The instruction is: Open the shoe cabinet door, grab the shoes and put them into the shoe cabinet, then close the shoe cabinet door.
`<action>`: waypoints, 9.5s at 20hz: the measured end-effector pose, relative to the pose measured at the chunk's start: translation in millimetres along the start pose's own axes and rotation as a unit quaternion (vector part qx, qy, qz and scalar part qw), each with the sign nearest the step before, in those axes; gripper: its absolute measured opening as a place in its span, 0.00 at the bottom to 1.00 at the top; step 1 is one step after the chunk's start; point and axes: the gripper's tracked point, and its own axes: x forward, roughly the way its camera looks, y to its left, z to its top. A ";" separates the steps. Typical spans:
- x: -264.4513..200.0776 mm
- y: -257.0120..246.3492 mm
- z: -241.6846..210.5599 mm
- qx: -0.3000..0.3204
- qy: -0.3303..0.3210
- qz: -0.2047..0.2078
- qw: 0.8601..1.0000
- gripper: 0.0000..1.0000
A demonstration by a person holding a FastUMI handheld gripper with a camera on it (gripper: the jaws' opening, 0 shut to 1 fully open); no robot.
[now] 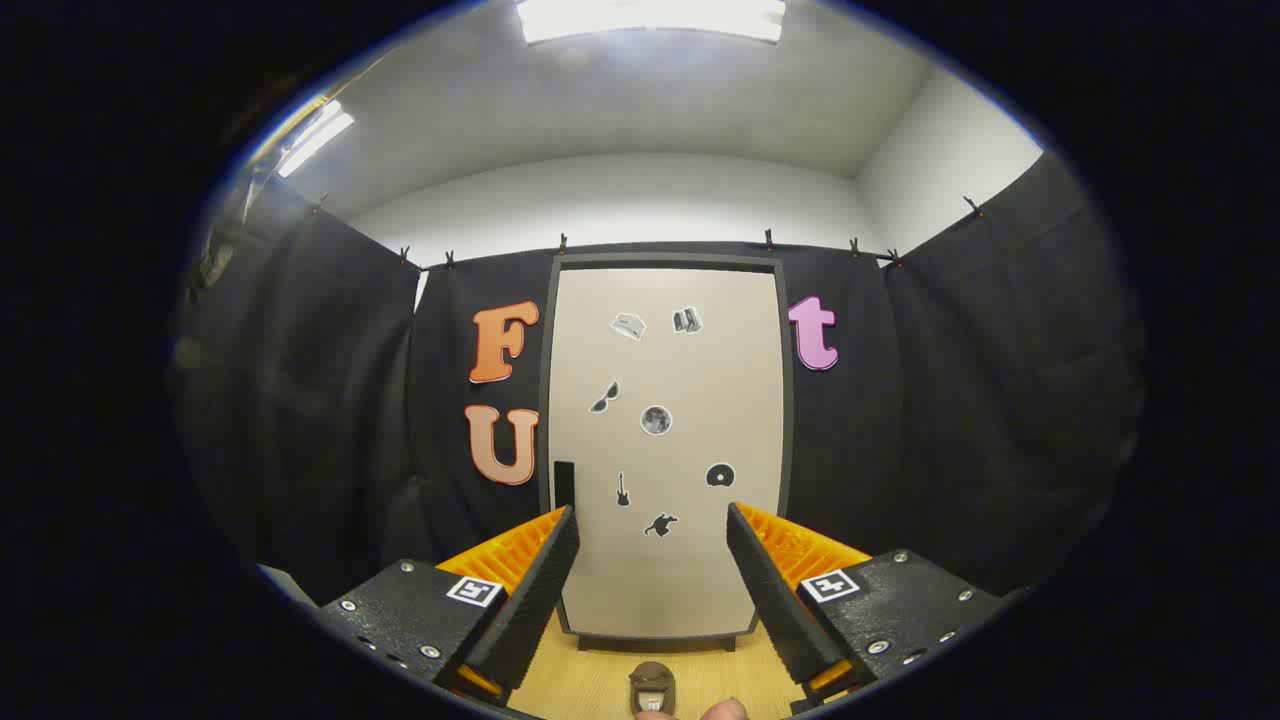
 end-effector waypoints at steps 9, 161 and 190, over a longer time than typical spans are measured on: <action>3.8 7.2 0.7 0.003 0.002 0.009 1.000 0.93; 136.2 -11.0 -150.9 0.043 0.075 -0.062 0.994 0.80; 123.3 58.8 -322.4 0.046 0.296 0.072 0.951 0.81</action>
